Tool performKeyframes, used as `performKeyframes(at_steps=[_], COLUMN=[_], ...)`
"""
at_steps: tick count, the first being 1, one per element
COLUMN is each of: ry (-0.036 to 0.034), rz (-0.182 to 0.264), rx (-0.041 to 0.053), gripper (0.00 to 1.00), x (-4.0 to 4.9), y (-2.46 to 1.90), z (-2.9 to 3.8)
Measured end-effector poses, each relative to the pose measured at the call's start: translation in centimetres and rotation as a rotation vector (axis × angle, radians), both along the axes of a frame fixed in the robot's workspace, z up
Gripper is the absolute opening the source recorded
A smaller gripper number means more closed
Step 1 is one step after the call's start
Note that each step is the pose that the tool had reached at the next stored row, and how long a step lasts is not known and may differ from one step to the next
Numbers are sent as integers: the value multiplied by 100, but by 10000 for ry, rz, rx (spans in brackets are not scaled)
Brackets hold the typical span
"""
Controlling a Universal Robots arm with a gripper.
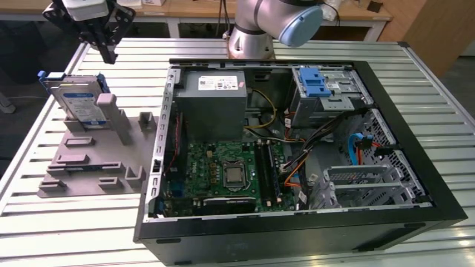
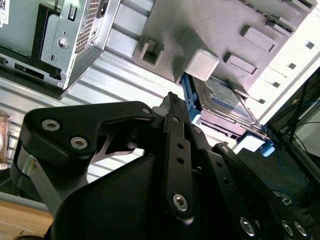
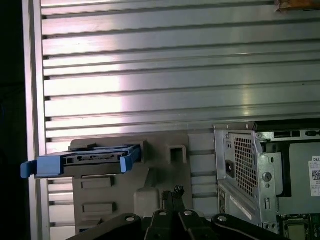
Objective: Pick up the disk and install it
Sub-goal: 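Reach for the disk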
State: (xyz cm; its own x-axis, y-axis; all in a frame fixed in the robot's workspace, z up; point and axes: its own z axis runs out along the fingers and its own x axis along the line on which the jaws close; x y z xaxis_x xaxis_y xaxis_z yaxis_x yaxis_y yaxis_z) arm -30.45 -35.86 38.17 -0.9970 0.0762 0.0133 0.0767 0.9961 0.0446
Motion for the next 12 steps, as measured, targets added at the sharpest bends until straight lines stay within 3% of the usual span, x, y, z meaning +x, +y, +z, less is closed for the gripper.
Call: performKeyframes(at_steps=[12], ry=[0], rz=[0], rx=[0], gripper=[11], x=[-79], y=[7], z=[-2])
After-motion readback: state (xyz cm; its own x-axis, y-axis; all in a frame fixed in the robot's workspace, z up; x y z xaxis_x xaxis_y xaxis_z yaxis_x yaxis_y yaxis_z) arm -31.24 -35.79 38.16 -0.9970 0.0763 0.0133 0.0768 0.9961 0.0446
